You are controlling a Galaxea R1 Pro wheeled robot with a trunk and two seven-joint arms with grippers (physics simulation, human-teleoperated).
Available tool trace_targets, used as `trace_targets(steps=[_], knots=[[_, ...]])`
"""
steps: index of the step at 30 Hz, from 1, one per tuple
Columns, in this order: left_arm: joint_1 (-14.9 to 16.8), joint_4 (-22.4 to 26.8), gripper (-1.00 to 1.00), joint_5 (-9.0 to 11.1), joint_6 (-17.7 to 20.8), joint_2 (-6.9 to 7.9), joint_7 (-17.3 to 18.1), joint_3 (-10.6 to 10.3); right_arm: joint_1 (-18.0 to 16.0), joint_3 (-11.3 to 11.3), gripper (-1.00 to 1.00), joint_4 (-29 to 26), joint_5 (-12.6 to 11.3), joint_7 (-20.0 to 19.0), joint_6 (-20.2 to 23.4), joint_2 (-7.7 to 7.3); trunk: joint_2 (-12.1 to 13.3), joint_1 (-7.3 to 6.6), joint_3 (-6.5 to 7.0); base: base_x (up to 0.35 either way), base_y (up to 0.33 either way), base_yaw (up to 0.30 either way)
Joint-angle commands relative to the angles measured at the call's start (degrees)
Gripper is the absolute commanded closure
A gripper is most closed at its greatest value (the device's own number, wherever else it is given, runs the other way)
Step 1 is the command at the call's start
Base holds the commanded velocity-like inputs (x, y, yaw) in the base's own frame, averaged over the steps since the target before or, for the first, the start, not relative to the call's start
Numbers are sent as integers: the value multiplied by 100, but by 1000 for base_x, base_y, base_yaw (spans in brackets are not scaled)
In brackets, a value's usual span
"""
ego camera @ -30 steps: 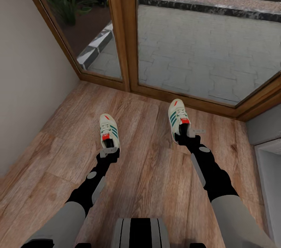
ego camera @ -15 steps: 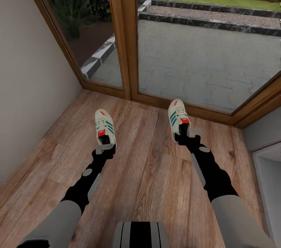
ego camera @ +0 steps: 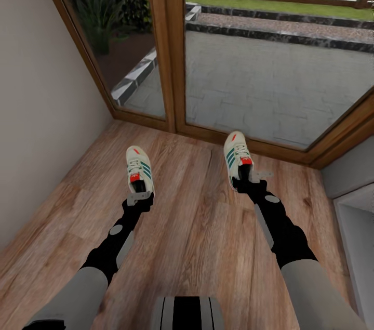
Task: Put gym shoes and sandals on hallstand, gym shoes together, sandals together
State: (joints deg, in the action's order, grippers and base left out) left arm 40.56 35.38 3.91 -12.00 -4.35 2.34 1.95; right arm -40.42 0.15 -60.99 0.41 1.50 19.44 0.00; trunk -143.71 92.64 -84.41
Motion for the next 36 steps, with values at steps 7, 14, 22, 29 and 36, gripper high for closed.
trace_targets(steps=[7, 14, 22, 29, 36], knots=[[2, -5, 100, 39, -13, -3, 21, 16, -1, 2, 100, -9, -2, 17, 33, 2, -1, -4, 27, -308, 137, 0], [2, -1, 100, 39, -13, 1, 21, 16, -1, 2, 100, -9, -11, 17, 33, 0, -1, -4, 30, -282, 217, 0], [3, 3, 100, 39, -13, 9, 21, 24, -1, -2, 100, -9, -27, 17, 33, 0, -1, -4, 31, -223, 253, -6], [3, 4, 100, 39, -13, 28, 21, 24, -1, -5, 100, -9, -32, 17, 33, 0, -1, -4, 70, -205, 260, -160], [3, 2, 100, 39, -13, 38, 21, 24, -1, -7, 100, -9, -32, 17, 33, 0, -1, -4, 119, -194, 261, -201]])
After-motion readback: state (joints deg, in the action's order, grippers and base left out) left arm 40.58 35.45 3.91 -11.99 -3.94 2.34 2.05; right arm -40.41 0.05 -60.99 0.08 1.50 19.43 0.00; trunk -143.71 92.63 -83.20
